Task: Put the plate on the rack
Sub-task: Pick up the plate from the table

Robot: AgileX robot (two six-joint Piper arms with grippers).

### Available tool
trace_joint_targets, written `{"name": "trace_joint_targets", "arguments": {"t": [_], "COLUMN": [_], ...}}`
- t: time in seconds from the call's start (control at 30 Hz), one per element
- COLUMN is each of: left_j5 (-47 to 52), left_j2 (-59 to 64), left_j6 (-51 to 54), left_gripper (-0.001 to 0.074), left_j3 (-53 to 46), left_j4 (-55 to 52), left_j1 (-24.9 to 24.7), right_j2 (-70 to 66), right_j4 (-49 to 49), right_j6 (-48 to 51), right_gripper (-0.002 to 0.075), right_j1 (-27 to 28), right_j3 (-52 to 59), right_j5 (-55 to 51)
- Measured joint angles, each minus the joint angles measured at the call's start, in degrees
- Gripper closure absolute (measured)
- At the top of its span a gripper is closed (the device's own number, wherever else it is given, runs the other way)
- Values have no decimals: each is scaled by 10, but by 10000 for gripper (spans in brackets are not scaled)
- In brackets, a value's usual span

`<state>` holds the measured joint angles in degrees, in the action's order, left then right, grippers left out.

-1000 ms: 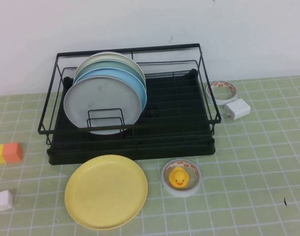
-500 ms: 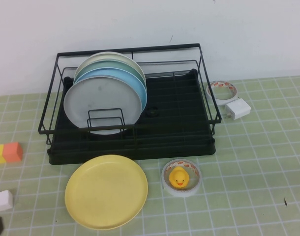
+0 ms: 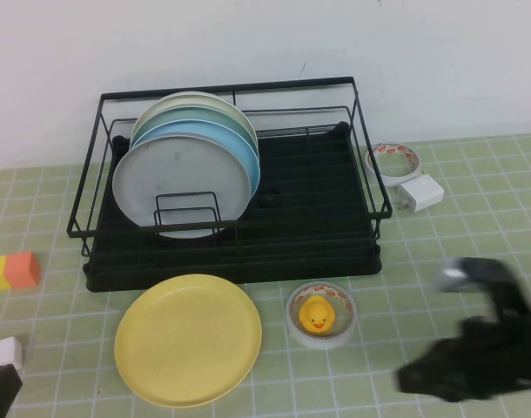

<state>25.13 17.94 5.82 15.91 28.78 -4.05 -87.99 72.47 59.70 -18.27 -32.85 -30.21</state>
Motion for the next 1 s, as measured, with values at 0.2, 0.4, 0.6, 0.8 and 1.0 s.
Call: {"name": "trace_joint_targets", "arguments": {"t": [0.2, 0.4, 0.6, 0.8, 1.0], "left_j5": [-8, -8, -8, -14, -17], "left_j2": [0, 0, 0, 0, 0], "left_j6": [-1, -1, -1, -1, -1], "left_gripper": [738, 737, 738, 738, 738], "left_j3": [-3, -3, -3, -3, -3], "left_j4": [13, 13, 13, 13, 15], "left_j1": [0, 0, 0, 0, 0], "right_j2": [-109, -222, -292, -339, -377], "right_j4": [18, 25, 25, 25, 25], "right_j6": [10, 10, -17, -63, -94], "right_gripper": [728, 697, 426, 323, 315], "right_j1": [-96, -117, -117, -122, -145], "right_j3": [-121, -234, -318, -374, -406], "right_j5": [32, -4, -28, -37, -29]}}
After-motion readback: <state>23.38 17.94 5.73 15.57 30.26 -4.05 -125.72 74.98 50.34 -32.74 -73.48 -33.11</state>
